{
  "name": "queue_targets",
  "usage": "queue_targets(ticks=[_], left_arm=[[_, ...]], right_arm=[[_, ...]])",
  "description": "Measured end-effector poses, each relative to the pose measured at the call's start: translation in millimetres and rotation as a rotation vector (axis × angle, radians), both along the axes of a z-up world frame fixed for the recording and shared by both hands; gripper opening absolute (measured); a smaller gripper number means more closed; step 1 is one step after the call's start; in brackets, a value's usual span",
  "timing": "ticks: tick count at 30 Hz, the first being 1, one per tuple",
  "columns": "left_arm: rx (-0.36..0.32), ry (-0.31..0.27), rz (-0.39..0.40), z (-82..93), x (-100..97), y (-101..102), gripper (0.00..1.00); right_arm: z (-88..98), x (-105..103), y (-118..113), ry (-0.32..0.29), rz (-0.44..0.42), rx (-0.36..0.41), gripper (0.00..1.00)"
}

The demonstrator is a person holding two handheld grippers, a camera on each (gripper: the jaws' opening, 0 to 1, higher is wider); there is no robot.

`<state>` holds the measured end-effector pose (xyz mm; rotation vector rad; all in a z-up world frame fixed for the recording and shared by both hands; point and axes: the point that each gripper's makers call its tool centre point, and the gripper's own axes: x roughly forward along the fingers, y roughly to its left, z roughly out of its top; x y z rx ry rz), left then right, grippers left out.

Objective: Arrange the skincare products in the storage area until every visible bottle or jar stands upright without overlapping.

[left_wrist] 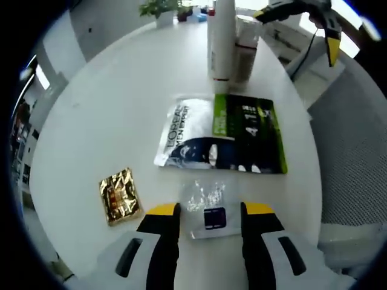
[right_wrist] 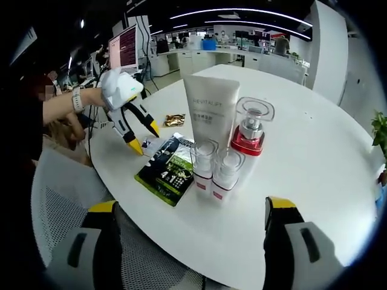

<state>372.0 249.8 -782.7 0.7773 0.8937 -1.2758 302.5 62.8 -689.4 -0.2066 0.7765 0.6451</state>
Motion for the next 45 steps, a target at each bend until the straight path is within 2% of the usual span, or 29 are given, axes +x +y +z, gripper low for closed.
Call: queue_targets(ticks=[3,6,10,15,27,37,45], left_arm=[[-0.02,0.028,-0.006,1.0,-9.2,-3.1,0.37],[-0.019,0.018,-0.028,0.5,-14.6,-4.3,0.37],[-0.022,0.031,-0.05,1.0,-22.3,-6.0,0.37],[0.006,-0.005,-0.079,-0.5,-23.5,-3.8,0.37],[0.003,-0.004,-0.138,-1.0,-41.1,-6.4,0.37],[0.008,-0.015,-0.176,-1.3,-47.0,-8.3,0.37],[-0.01,-0.006,-0.15,-1.7,-48.4,-8.2,0.37]], right_arm=[[-1.4,0.2,1.2,0.001,0.007,-0.008,1.0],[-2.6,-0.6,2.5,0.004,0.01,-0.006,1.0],[-2.8,-1.1,2.6,0.005,0.01,-0.007,1.0],[-3.1,-1.9,2.5,0.005,0.007,-0.008,1.0],[-5.1,-3.3,2.1,0.007,0.006,-0.009,1.0],[-5.8,-3.4,2.7,0.006,0.009,-0.004,1.0],[-7.7,-6.2,2.1,0.012,0.011,-0.007,1.0]])
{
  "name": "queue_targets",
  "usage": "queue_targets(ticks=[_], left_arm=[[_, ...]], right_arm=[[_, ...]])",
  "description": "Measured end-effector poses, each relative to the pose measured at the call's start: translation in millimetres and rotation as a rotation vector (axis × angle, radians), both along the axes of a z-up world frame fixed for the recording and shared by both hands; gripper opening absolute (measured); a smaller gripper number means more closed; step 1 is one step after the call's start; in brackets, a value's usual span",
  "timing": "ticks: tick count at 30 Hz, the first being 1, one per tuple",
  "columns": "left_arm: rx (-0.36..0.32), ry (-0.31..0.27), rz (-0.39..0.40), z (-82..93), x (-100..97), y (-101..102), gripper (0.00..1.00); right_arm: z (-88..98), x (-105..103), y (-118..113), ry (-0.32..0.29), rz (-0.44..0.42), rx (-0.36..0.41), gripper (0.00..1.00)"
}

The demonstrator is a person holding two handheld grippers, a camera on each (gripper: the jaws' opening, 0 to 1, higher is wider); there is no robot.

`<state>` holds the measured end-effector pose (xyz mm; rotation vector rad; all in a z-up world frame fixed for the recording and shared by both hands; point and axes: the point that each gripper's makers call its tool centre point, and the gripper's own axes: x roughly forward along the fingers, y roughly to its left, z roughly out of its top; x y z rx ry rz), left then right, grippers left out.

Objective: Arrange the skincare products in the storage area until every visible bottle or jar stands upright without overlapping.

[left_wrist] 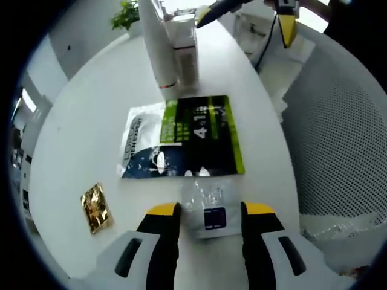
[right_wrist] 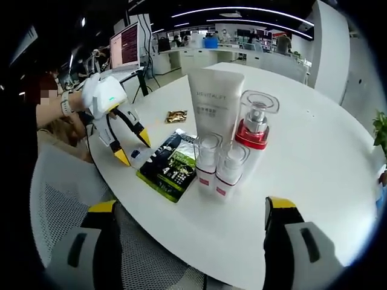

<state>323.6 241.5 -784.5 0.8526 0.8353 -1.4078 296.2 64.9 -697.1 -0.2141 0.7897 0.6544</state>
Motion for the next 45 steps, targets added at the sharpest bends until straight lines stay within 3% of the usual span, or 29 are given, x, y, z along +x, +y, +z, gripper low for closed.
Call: queue_targets(ticks=[14,21,37,45], left_arm=[[0.014,0.002,-0.006,-0.6,-1.7,-0.5,0.39],[0.02,-0.013,0.022,0.3,0.2,-0.9,0.47],[-0.041,-0.013,0.151,19.3,5.9,0.6,0.56],[-0.051,-0.041,0.243,28.6,22.5,10.4,0.61]], right_arm=[[2.3,-2.6,-1.1,-0.008,-0.007,0.004,1.0],[4.6,-4.5,-0.2,-0.015,-0.001,0.003,1.0],[18.8,-2.6,5.4,-0.058,0.024,0.023,1.0],[22.6,-4.8,7.6,-0.063,0.037,0.017,1.0]])
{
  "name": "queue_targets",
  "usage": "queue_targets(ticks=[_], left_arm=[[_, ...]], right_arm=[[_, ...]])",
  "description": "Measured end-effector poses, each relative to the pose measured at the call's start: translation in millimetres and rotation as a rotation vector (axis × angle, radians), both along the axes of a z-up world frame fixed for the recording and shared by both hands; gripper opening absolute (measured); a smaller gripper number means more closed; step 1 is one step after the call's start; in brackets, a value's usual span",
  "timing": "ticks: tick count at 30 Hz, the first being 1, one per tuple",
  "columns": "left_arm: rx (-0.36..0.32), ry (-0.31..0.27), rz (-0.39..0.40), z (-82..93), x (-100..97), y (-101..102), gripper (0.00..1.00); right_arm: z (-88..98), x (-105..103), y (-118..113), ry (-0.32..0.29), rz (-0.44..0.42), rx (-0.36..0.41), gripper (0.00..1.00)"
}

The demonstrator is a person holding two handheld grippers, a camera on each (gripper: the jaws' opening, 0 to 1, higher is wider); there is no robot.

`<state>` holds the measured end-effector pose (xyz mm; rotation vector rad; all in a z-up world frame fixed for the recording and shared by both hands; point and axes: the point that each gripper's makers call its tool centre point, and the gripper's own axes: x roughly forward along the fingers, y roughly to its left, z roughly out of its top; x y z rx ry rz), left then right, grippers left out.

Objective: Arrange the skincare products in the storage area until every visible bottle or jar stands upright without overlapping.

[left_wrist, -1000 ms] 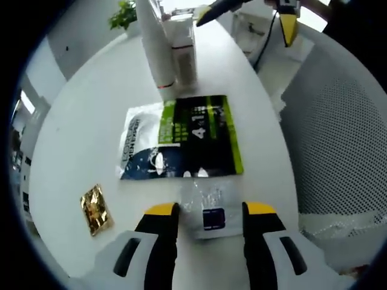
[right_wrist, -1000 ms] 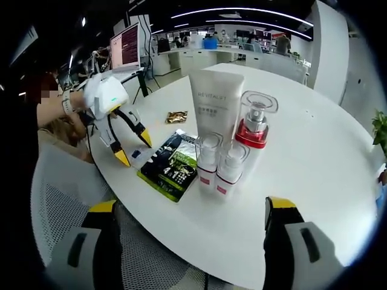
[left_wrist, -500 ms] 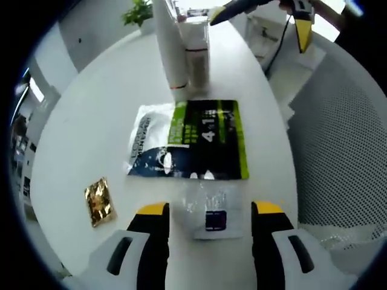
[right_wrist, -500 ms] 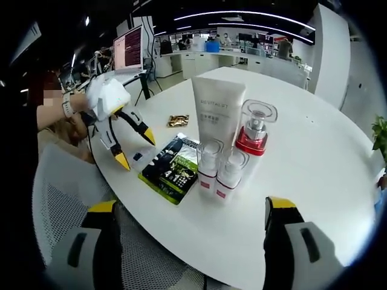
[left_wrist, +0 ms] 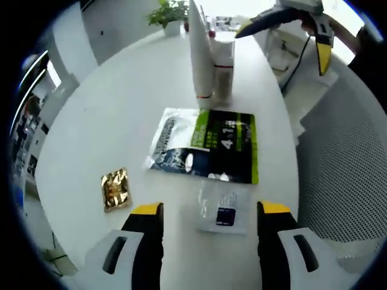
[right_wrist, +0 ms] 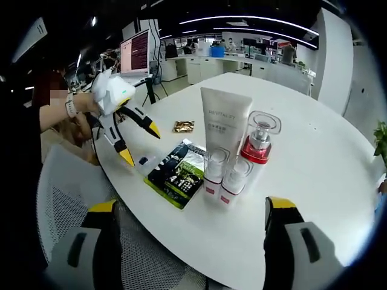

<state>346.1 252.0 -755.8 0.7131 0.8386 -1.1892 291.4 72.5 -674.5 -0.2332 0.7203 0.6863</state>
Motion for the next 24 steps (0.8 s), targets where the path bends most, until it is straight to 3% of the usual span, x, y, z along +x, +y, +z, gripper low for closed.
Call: queue_targets(ticks=[13,24], left_arm=[[-0.041,-0.062,0.126,20.9,41.4,11.0,0.68],[-0.065,-0.079,0.178,23.4,66.1,9.6,0.71]], right_arm=[[1.2,-0.3,-5.4,-0.004,-0.013,-0.023,1.0],[2.3,-0.9,-11.5,-0.002,-0.035,-0.026,1.0]])
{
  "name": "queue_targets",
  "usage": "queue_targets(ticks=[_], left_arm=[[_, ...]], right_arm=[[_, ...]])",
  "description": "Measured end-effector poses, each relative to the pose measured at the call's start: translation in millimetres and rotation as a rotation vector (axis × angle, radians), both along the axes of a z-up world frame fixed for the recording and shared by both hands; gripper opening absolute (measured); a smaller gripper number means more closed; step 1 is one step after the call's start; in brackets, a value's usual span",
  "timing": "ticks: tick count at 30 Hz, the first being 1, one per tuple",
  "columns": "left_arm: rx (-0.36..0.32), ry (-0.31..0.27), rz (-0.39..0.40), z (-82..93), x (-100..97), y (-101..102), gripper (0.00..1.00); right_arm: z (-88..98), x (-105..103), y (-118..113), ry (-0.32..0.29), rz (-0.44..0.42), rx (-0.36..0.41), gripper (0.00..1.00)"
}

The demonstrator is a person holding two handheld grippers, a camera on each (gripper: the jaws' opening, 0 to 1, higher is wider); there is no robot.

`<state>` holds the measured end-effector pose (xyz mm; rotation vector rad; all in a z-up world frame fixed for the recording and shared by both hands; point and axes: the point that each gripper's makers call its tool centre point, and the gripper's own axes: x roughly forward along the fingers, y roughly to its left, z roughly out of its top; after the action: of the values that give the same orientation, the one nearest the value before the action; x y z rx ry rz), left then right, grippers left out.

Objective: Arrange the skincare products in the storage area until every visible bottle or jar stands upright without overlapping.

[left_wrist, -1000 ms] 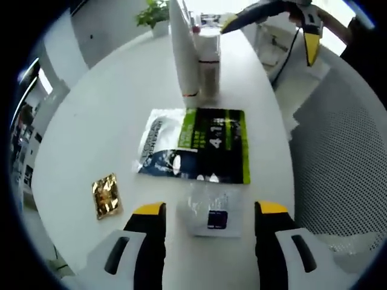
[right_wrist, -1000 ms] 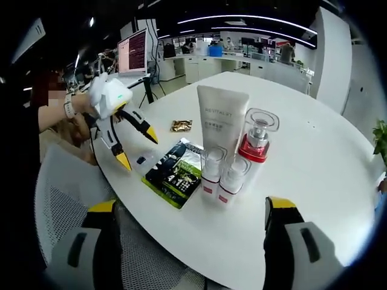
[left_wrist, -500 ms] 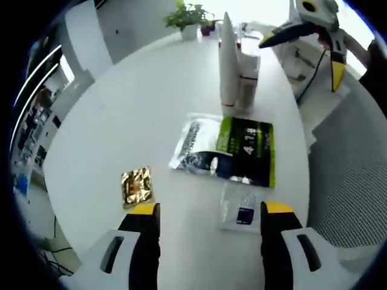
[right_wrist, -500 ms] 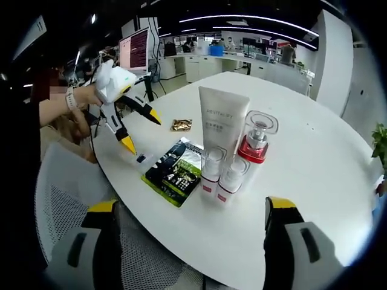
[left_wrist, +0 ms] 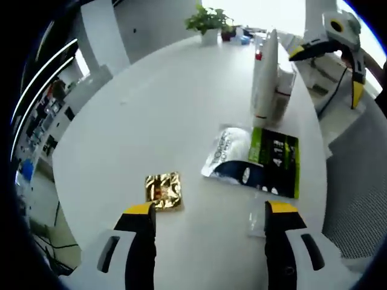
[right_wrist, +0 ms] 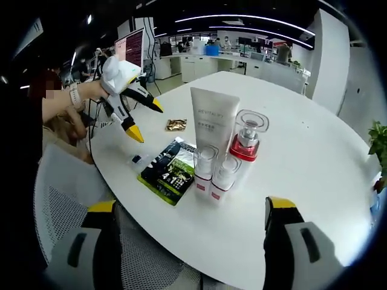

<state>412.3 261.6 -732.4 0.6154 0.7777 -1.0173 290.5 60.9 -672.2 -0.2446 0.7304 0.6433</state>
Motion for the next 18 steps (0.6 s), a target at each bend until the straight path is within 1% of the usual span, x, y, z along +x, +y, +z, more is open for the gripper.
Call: queue_targets(ticks=[2,3,4,14,18], left_arm=[[0.003,-0.013,0.007,0.4,5.2,0.4,0.7],[-0.015,-0.016,0.031,0.7,14.0,0.4,0.7],[-0.02,-0.014,0.04,0.0,16.7,0.9,0.7],[-0.041,-0.003,0.088,-5.4,35.2,2.1,0.7],[-0.039,-0.002,0.094,-7.8,40.5,2.2,0.69]], right_arm=[[-1.3,0.9,-4.3,0.006,-0.01,-0.004,1.0],[-1.2,1.3,-4.4,0.006,-0.011,-0.004,1.0],[-1.1,1.9,-4.6,0.007,-0.013,-0.001,1.0],[-3.0,3.2,-5.3,0.017,-0.023,0.0,1.0],[-3.8,3.5,-6.4,0.022,-0.028,0.001,1.0]])
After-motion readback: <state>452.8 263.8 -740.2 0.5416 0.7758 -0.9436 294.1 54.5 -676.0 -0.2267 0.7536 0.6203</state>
